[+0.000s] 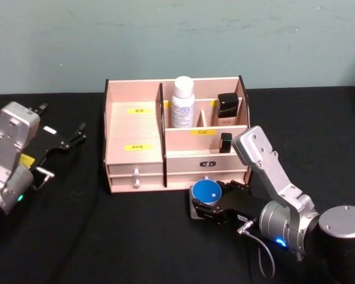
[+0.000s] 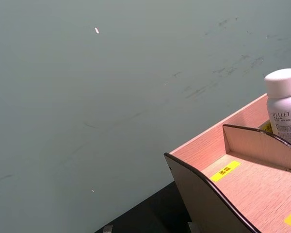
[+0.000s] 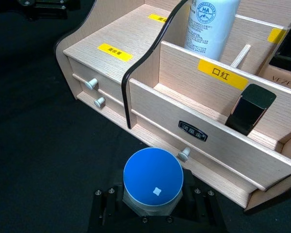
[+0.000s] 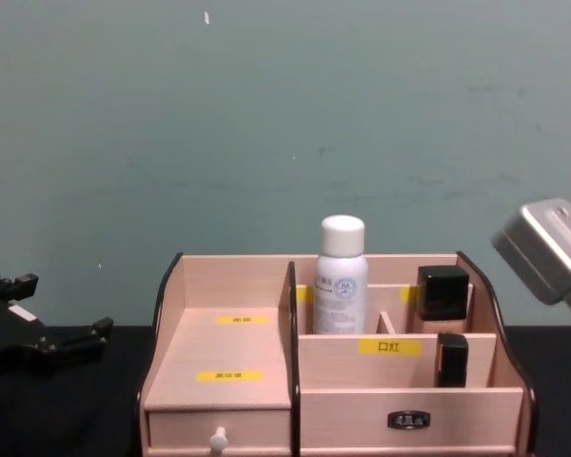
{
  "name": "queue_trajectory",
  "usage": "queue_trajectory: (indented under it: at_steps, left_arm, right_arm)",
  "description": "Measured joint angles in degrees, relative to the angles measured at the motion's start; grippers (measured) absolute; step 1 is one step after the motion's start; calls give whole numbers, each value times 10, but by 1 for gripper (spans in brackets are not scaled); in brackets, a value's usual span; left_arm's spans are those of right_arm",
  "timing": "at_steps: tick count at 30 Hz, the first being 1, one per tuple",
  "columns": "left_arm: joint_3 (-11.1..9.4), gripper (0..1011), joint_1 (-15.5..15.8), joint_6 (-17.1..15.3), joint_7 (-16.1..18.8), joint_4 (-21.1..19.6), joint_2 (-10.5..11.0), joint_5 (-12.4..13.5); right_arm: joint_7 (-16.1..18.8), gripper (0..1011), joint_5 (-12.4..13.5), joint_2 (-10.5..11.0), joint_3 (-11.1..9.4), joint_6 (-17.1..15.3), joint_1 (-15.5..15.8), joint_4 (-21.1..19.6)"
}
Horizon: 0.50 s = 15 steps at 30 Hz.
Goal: Pick up the facial cleanser and watermelon frost from the table and place them into the tiered storage box.
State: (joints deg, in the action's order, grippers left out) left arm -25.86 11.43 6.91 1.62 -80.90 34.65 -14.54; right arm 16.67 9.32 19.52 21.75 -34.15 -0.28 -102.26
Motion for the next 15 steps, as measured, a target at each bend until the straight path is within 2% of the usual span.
queue_trajectory:
  at_steps: [8, 15]
  left_arm:
    - [0, 1001, 0, 0, 0, 0, 0, 0]
    - [0, 1001, 0, 0, 0, 0, 0, 0]
  right_arm:
    - [0, 723, 1, 0, 0, 0, 0, 0]
    - [21, 723, 5, 3, -2, 24, -2, 1]
